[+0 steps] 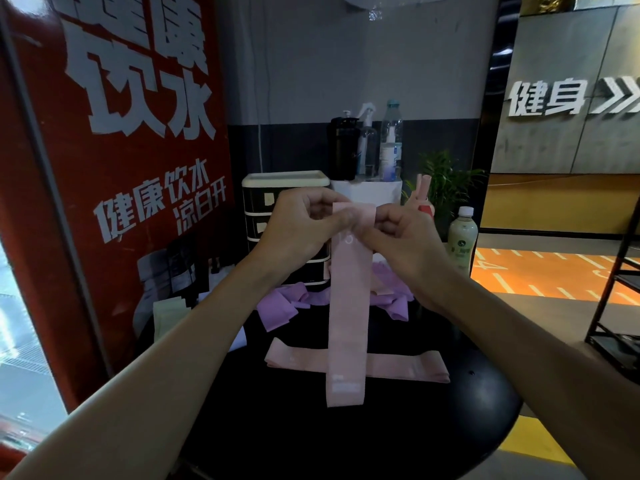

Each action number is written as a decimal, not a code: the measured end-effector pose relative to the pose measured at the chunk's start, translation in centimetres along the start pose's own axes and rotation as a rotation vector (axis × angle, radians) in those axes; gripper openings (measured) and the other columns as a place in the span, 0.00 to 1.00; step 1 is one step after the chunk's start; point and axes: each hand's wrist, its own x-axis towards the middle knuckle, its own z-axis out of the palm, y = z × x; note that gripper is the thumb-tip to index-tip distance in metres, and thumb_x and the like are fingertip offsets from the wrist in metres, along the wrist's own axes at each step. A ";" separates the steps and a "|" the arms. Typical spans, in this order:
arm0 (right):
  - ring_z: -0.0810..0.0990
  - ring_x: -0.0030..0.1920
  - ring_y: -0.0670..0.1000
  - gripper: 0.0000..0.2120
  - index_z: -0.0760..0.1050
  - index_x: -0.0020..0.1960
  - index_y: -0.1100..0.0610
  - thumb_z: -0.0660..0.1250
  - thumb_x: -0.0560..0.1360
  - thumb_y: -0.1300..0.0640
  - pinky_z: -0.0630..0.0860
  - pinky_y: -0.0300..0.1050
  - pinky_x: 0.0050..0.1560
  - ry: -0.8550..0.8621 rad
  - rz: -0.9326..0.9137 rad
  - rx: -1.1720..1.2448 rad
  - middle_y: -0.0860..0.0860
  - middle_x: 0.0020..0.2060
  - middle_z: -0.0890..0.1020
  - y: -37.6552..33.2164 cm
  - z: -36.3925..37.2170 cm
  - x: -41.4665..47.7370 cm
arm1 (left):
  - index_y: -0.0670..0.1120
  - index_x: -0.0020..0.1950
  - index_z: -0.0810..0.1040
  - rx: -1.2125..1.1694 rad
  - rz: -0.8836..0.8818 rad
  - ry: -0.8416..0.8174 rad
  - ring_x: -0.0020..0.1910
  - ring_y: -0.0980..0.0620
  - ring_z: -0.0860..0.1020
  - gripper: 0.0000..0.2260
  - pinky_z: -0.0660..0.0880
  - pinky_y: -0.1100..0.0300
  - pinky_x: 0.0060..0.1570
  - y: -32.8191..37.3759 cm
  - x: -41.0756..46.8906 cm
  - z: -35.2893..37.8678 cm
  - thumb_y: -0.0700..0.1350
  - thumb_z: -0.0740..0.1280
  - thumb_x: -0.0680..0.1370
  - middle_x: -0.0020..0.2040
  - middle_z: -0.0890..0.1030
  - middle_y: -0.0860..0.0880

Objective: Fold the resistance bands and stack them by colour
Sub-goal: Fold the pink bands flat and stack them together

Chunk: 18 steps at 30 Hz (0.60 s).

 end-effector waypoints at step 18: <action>0.83 0.54 0.55 0.14 0.75 0.59 0.60 0.69 0.75 0.66 0.76 0.53 0.59 -0.499 0.514 0.096 0.57 0.52 0.85 7.7 -2.0 -7.6 | 0.40 0.52 0.82 -0.157 -0.182 0.375 0.40 0.52 0.83 0.05 0.82 0.57 0.43 -3.2 0.8 -2.6 0.39 0.69 0.79 0.43 0.84 0.44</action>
